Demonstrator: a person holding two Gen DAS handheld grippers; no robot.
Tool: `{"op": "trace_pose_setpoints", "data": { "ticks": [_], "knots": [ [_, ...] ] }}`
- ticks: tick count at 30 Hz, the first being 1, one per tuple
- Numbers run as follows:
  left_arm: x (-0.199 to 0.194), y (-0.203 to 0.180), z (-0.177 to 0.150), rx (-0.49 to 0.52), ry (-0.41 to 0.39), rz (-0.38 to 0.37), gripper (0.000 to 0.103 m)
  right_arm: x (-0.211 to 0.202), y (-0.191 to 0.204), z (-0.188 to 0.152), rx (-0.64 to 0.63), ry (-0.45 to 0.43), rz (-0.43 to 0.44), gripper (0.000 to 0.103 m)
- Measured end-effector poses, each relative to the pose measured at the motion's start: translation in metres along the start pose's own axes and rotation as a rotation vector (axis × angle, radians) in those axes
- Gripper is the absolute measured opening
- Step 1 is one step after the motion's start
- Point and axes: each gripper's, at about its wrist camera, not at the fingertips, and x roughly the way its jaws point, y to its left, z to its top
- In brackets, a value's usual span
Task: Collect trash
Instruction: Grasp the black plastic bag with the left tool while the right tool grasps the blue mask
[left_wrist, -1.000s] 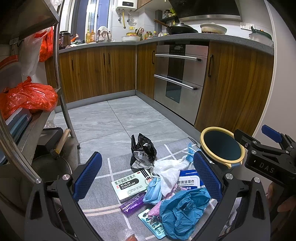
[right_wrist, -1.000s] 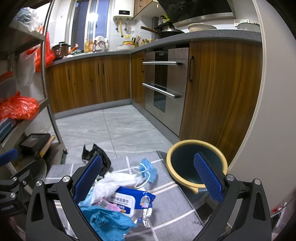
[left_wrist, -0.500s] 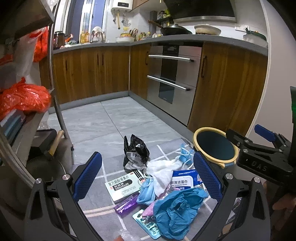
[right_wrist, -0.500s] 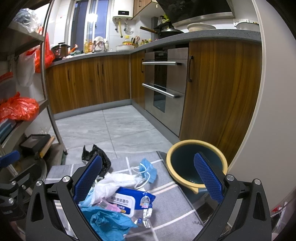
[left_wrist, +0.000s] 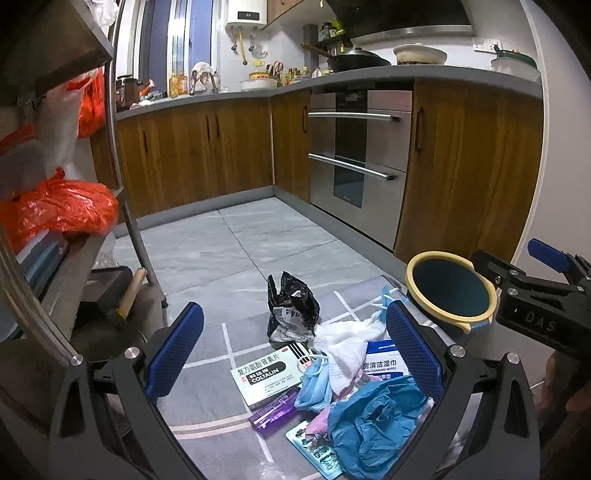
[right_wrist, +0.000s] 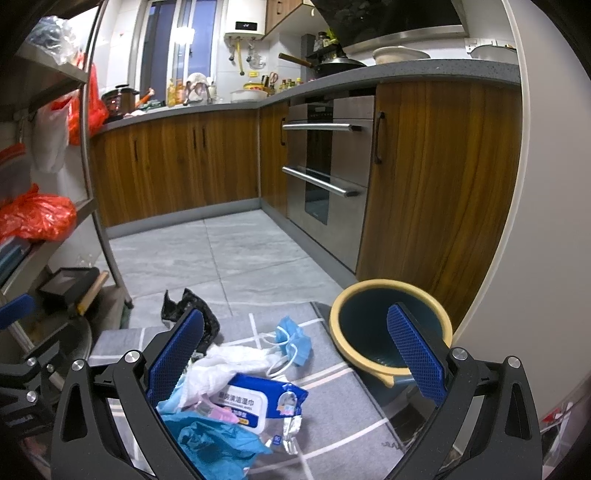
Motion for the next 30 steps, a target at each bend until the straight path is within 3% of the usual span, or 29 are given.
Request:
{"op": "trace_pose_setpoints", "data": {
  "ticks": [4, 14, 23, 30],
  "knots": [
    [0.005, 0.006, 0.011, -0.037, 0.008, -0.051, 0.097, 0.009, -0.011, 0.009, 0.026, 0.004, 0.009, 0.099],
    [0.057, 0.025, 0.051, -0.058, 0.013, -0.017, 0.097, 0.052, -0.036, 0.055, 0.025, -0.038, 0.024, 0.099],
    [0.138, 0.027, 0.055, -0.035, 0.093, 0.003, 0.097, 0.133, -0.052, 0.061, 0.019, 0.088, 0.059, 0.099],
    [0.199, 0.029, 0.031, 0.006, 0.199, 0.015, 0.086, 0.199, -0.044, 0.037, 0.003, 0.248, 0.103, 0.097]
  ]
}}
